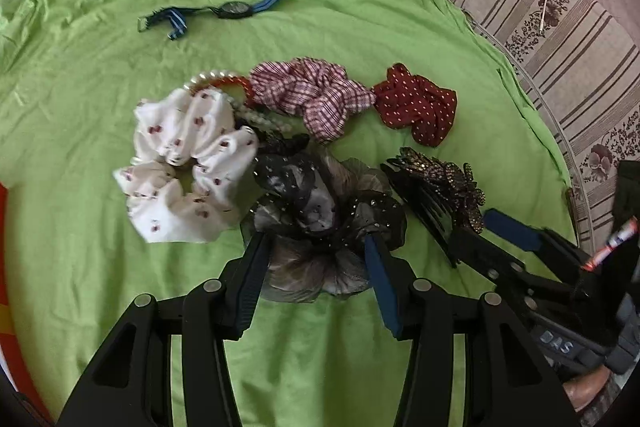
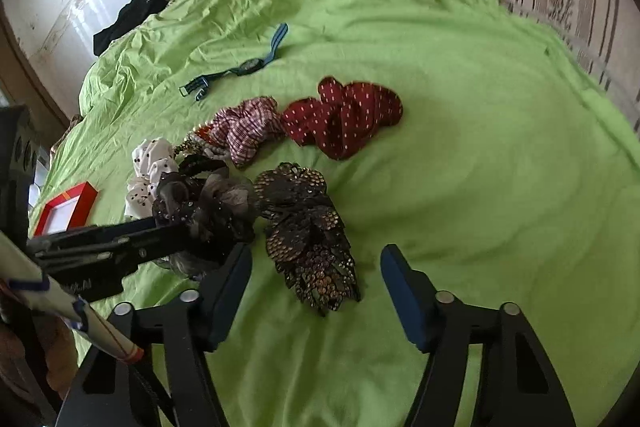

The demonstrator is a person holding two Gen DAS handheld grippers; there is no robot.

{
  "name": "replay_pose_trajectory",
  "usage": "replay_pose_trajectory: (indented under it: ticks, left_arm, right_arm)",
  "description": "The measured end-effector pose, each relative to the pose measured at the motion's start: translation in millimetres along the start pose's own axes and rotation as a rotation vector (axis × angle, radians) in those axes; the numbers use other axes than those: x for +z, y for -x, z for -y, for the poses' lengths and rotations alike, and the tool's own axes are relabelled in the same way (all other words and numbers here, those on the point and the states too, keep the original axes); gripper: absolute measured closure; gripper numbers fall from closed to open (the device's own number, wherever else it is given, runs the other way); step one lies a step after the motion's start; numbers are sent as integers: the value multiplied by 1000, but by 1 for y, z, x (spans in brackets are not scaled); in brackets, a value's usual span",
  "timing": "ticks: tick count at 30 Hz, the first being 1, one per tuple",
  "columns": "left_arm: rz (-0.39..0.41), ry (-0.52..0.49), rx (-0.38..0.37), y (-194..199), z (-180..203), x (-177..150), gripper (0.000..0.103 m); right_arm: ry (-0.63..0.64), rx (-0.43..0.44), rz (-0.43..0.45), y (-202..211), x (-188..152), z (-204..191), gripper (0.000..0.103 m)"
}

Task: Organize jewelry
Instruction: 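Grasp the grey sheer scrunchie with left tool while right tool grasps the jeweled hair claw, then carry both items to the white tray and open both tools to release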

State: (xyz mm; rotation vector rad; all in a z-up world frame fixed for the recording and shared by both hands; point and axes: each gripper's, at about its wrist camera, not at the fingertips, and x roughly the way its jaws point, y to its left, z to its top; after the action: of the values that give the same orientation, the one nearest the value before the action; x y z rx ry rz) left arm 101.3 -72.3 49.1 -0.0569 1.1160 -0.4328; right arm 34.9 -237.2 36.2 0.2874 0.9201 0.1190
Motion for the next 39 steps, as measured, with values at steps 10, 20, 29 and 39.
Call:
replay_pose_trajectory:
  ticks: [10,20,29,39]
  left_arm:
    - [9,46,-61,22,3,-13,94]
    - [112,67,-100,105,-5,-46,100]
    - [230,137,-55,180,-55,-79,103]
    - [202,148,17,200,-108,-117,91]
  right_arm:
    - [-68,52,-25,-4,4,3,67]
    - [-34,41,33,57,-10,-19,72]
    - [25,79,34,89,-22,-58,72]
    - [173,118,0,74,-32,-139,72]
